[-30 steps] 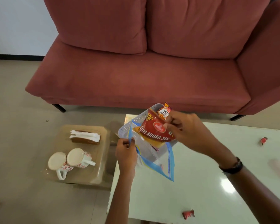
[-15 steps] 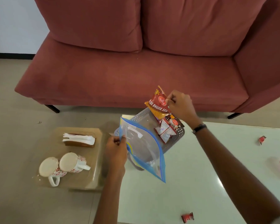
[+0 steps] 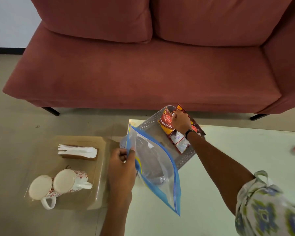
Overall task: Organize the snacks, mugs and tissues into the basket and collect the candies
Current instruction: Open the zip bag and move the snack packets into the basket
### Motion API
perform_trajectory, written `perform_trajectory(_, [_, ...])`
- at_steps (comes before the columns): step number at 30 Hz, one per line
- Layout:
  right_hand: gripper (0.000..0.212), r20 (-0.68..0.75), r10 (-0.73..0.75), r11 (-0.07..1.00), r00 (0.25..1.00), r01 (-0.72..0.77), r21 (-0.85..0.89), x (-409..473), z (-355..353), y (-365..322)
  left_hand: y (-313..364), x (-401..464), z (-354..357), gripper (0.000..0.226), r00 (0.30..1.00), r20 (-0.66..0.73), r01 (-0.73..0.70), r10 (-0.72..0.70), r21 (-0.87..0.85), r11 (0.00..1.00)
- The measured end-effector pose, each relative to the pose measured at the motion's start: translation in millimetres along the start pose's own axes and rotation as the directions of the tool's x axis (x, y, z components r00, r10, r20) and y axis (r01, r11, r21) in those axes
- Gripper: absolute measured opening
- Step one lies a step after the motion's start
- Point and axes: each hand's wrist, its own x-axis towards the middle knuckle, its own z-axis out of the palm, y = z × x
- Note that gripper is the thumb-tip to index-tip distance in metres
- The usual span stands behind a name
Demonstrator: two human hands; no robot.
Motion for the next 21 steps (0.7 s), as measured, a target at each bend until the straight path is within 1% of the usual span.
perform_trajectory(4, [0.019,0.022,0.013,0.998,1.0,-0.014,0.055,8.7,8.7,5.9,-5.4,7.2,3.4,0.023,1.0,0.009,-0.01,0.01,0.006,1.0])
perform_trajectory(8, [0.024,-0.008,0.016,0.999,1.0,-0.015,0.04,15.6,12.2,11.6,-10.0,12.2,7.6,0.028,1.0,0.016,-0.005,0.005,-0.019,1.0])
perform_trajectory(11, [0.024,-0.028,0.006,1.0,1.0,-0.005,0.018,16.8,10.2,15.8,-12.9,15.4,9.0,0.026,0.999,0.031,-0.009,0.01,-0.016,1.0])
perform_trajectory(14, [0.029,-0.039,-0.002,0.999,0.999,0.004,0.047,12.4,3.5,16.1,-13.3,15.8,10.4,0.024,0.999,0.031,-0.013,0.013,-0.025,1.0])
perform_trajectory(18, [0.031,-0.032,-0.068,0.991,0.997,0.071,0.117,-14.0,-13.0,11.6,-10.8,10.8,15.9,0.026,1.0,0.015,0.006,-0.005,-0.029,1.0])
perform_trajectory(21, [0.027,-0.068,-0.141,0.971,0.988,0.151,0.185,-61.4,-41.8,0.2,-1.5,0.7,20.7,0.027,0.999,0.02,0.025,-0.025,-0.028,0.999])
